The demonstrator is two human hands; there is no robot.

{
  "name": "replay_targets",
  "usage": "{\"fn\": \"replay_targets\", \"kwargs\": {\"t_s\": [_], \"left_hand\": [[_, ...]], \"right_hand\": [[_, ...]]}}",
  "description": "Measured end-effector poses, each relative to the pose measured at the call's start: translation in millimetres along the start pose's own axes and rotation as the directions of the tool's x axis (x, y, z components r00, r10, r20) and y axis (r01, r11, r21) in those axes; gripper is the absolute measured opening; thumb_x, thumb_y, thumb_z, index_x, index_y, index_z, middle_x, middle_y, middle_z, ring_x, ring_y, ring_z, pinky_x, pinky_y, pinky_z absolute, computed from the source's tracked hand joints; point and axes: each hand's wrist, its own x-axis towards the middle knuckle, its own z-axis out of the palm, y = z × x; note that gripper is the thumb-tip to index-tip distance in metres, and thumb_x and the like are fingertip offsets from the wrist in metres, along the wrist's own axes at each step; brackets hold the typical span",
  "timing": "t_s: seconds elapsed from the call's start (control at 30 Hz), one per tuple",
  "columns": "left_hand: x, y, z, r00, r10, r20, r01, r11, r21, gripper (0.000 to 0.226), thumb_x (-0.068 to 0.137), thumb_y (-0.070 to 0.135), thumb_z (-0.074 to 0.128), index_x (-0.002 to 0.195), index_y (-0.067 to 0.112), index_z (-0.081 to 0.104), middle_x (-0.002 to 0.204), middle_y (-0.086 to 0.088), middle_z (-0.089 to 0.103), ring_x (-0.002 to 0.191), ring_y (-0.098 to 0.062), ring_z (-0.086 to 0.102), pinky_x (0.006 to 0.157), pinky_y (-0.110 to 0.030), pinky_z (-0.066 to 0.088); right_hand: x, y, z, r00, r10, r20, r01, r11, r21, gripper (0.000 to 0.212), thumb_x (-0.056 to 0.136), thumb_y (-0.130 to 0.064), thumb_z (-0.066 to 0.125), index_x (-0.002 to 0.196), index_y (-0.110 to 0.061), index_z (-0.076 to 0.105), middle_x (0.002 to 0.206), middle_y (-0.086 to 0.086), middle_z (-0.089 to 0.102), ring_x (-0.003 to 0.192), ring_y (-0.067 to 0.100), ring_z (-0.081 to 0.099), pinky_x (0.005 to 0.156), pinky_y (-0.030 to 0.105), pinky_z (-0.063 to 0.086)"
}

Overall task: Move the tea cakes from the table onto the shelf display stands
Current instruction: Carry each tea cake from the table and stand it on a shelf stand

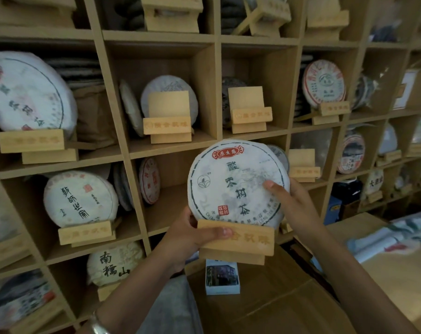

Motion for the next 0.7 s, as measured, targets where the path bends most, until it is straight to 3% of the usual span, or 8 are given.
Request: {"fn": "replay_targets", "kwargs": {"t_s": [0.1,0.2,0.3,0.37,0.47,0.7], "left_hand": [[-3.3,-5.7,-2.7,0.999,0.025,-0.023,-0.025,1.0,-0.004,0.09,0.035,0.027,0.092,0.118,0.025,0.059,0.094,0.012,0.075,0.078,0.003,0.07,0.057,-0.014,0.055],[-3.6,-11.3,-7.1,0.998,0.025,-0.055,-0.026,1.0,-0.015,0.091,0.033,0.03,0.094,0.117,0.028,0.06,0.102,0.01,0.075,0.085,-0.003,0.072,0.062,-0.018,0.057],[-0.3,-17.7,-12.0,0.994,0.026,-0.105,-0.031,0.999,-0.045,0.094,0.03,0.033,0.096,0.117,0.028,0.06,0.108,0.005,0.074,0.088,-0.008,0.073,0.064,-0.022,0.058],[2.4,-21.5,-16.3,0.991,0.026,-0.133,-0.034,0.998,-0.059,0.099,0.027,0.036,0.096,0.118,0.028,0.06,0.107,0.005,0.075,0.089,-0.009,0.073,0.066,-0.023,0.058],[6.3,-30.0,-24.9,0.986,0.029,-0.162,-0.041,0.997,-0.072,0.1,0.031,0.035,0.097,0.123,0.027,0.059,0.107,0.006,0.075,0.094,-0.012,0.073,0.07,-0.027,0.059],[17.5,-55.0,-46.8,0.969,0.039,-0.243,-0.051,0.998,-0.043,0.091,0.034,0.038,0.098,0.116,0.036,0.059,0.107,0.014,0.074,0.097,-0.007,0.07,0.075,-0.028,0.06]], "right_hand": [[0.9,-1.7,2.9,0.998,0.062,0.001,-0.062,0.998,-0.022,0.018,0.093,-0.036,0.061,0.107,-0.031,0.069,0.103,-0.012,0.077,0.092,0.006,0.073,0.064,0.015,0.056],[-3.7,-0.9,4.7,0.994,0.105,0.037,-0.104,0.994,-0.038,0.041,0.078,-0.059,0.063,0.114,-0.04,0.064,0.108,-0.017,0.074,0.095,-0.001,0.07,0.064,0.013,0.056],[-10.4,11.8,9.0,0.982,0.166,0.087,-0.161,0.985,-0.057,0.043,0.068,-0.064,0.063,0.108,-0.048,0.059,0.103,-0.019,0.074,0.087,-0.004,0.07,0.059,0.012,0.055],[-15.0,22.7,14.0,0.96,0.247,0.13,-0.24,0.968,-0.069,0.054,0.059,-0.06,0.072,0.107,-0.042,0.059,0.109,-0.01,0.074,0.087,0.004,0.073,0.063,0.019,0.057],[-18.3,37.5,21.5,0.928,0.299,0.22,-0.275,0.952,-0.134,0.072,0.051,-0.05,0.089,0.116,-0.035,0.061,0.112,-0.011,0.074,0.097,0.006,0.071,0.07,0.022,0.059],[-1.2,65.7,43.7,0.9,0.355,0.253,-0.321,0.932,-0.166,0.049,0.073,-0.005,0.082,0.115,-0.022,0.063,0.103,-0.008,0.077,0.094,0.007,0.072,0.07,0.02,0.058]]}}
